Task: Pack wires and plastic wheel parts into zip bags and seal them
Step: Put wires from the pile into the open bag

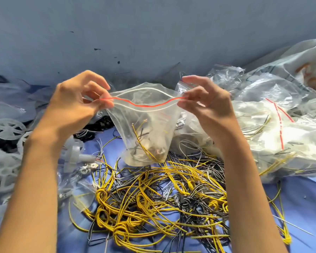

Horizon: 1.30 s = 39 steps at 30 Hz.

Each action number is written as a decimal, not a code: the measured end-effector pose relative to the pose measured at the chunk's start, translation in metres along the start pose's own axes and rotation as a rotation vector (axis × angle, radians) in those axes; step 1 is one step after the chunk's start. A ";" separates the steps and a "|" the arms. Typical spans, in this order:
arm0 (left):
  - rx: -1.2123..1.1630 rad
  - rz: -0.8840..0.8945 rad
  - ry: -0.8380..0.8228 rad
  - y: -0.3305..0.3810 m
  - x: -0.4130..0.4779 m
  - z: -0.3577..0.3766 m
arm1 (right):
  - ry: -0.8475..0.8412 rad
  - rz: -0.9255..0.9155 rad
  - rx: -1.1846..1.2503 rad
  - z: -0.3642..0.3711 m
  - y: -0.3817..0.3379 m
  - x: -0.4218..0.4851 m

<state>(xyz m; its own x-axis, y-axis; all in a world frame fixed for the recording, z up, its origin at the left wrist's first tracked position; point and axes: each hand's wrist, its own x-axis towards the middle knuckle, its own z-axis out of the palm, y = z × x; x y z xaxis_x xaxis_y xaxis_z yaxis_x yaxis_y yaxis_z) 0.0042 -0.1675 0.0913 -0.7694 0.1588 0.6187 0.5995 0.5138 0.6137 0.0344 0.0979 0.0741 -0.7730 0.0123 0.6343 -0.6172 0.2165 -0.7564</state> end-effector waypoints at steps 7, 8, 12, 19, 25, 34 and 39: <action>-0.101 -0.075 0.029 -0.010 -0.002 -0.001 | 0.040 0.035 -0.130 0.000 0.014 -0.005; -0.093 -0.071 0.043 -0.010 -0.002 -0.001 | 0.081 0.014 -0.153 0.000 0.014 -0.004; 0.024 -0.019 0.105 -0.012 0.001 0.003 | 0.187 -0.102 -0.314 0.005 0.012 -0.001; 0.036 -0.074 -0.033 -0.015 -0.001 0.006 | 0.146 -0.003 -0.222 -0.002 0.014 -0.003; -0.046 -0.153 -0.117 -0.023 -0.006 -0.002 | 0.037 0.039 -0.100 -0.009 0.016 -0.008; 0.099 -0.107 -0.100 -0.020 -0.005 0.006 | 0.044 0.001 -0.288 -0.006 0.013 -0.006; 0.031 -0.118 -0.055 -0.017 -0.004 0.009 | 0.017 -0.028 -0.292 -0.006 0.010 -0.006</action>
<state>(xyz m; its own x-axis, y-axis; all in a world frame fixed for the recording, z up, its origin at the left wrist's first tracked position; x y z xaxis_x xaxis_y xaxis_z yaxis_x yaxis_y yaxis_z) -0.0051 -0.1690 0.0743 -0.8457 0.1413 0.5146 0.4975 0.5576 0.6645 0.0336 0.1062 0.0643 -0.7520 0.0179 0.6589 -0.5683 0.4889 -0.6618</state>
